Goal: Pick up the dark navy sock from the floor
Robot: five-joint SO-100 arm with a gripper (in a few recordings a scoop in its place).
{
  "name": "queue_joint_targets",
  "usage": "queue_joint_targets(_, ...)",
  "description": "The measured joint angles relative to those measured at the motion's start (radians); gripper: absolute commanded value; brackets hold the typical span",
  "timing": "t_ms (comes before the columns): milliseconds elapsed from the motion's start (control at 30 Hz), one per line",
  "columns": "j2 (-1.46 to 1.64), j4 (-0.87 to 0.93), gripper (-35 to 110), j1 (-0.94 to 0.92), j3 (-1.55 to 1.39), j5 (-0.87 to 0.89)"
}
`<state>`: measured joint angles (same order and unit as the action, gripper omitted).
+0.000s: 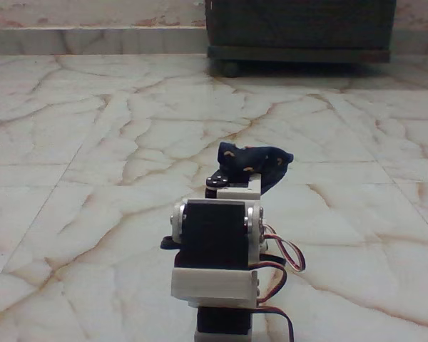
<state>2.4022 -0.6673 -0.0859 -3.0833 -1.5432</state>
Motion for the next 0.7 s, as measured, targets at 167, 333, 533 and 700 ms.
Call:
queue_joint_targets(167,0.0,0.0,0,0.0,0.0,0.0)
queue_joint_targets(333,0.0,0.0,0,0.0,0.0,0.0)
queue_joint_targets(533,0.0,0.0,0,0.002,0.0,0.0)
queue_joint_targets(700,0.0,0.0,0,0.008,0.0,0.0)
